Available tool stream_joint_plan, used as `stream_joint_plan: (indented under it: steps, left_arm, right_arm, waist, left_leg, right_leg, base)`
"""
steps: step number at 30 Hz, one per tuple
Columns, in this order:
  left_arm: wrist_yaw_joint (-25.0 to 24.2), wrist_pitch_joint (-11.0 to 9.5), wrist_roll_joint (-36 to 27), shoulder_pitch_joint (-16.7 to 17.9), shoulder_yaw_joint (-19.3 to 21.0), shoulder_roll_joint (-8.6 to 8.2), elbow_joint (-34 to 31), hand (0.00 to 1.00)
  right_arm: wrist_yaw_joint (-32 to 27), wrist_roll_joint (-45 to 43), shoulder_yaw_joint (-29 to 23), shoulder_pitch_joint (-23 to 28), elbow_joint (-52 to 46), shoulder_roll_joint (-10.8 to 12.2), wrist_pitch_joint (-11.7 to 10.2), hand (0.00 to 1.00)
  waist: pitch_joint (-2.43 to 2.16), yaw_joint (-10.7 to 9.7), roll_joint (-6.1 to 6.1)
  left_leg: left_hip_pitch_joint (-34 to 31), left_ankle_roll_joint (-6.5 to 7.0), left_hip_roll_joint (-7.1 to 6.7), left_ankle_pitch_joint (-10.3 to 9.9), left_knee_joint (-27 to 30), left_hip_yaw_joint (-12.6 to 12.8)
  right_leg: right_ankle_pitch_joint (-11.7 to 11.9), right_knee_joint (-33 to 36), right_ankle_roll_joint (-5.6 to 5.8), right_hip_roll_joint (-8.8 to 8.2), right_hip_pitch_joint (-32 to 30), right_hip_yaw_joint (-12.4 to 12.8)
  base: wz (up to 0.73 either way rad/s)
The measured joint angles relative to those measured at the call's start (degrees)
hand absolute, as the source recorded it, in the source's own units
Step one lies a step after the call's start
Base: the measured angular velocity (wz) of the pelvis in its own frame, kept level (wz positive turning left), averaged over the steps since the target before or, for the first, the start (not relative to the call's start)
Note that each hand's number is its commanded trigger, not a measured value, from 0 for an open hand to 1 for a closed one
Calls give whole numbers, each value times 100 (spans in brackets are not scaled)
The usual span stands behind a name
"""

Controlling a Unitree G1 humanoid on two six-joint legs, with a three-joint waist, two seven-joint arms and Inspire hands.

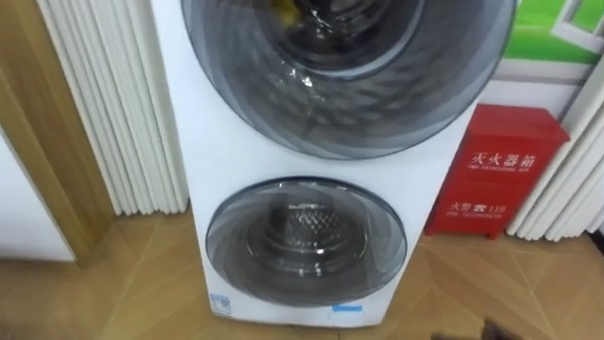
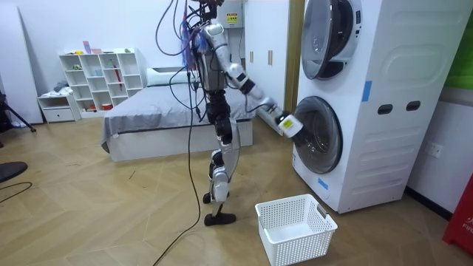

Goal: Pick clothes from washing machine

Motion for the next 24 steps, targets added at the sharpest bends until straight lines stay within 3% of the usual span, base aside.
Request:
stream_joint_plan:
  steps: [4,10,15,17,20,21,23,24]
  left_arm:
    - [-6,136,-6,-15,62,75,-65,0]
    - [-7,140,-109,-55,-86,171,-122,0]
    - [-7,221,-46,-26,-20,178,-123,0]
    - [-6,209,-49,-8,-33,186,-120,0]
    - [-6,209,-48,29,-94,230,-137,0]
    - [-6,212,-46,77,-86,247,-210,0]
    - [-6,214,-45,114,-55,265,-337,0]
    - [-6,211,-47,129,-61,264,-342,0]
  right_arm:
    - [-170,108,3,-567,-287,-259,-25,0]
    - [-255,349,306,-1326,-342,-462,-25,0]
    - [-305,261,295,-1401,-1279,-549,-4,0]
    - [-352,90,409,-1403,-1415,-733,1,0]
    - [-446,52,499,-1404,-1532,-814,45,0]
    - [-524,-64,636,-1426,-1742,-818,63,0]
    - [-544,-302,756,-1481,-2045,-820,157,0]
    - [-564,-385,844,-1483,-2106,-850,176,0]
  waist:
    - [-53,63,-70]
    - [-36,172,-25]
    - [-38,173,-26]
    - [-43,197,-35]
    - [-47,225,-46]
    - [-50,240,-52]
    - [-45,218,-81]
    - [-37,154,-88]
  left_leg:
    - [7,0,1,0,-5,-91]
    - [27,-8,10,5,-78,-173]
    - [25,-9,6,6,-132,-232]
    - [58,-9,8,7,-183,-244]
    - [169,-5,86,133,-356,-599]
    - [187,-10,138,190,-423,-876]
    - [163,-15,184,192,-429,-1049]
    - [230,-30,218,213,-432,-1135]
  right_leg:
    - [7,19,11,-5,18,-197]
    - [7,3,11,7,25,-286]
    - [7,4,11,17,13,-314]
    - [7,13,11,23,17,-312]
    - [-12,517,26,36,-241,-403]
    - [-11,875,24,20,-475,-585]
    - [4,1272,6,-42,-631,-836]
    - [7,1936,2,-139,-867,-1023]
  base:
    - [6]
    - [3]
    - [3]
    - [2]
    - [-20]
    - [-37]
    - [-28]
    - [-10]
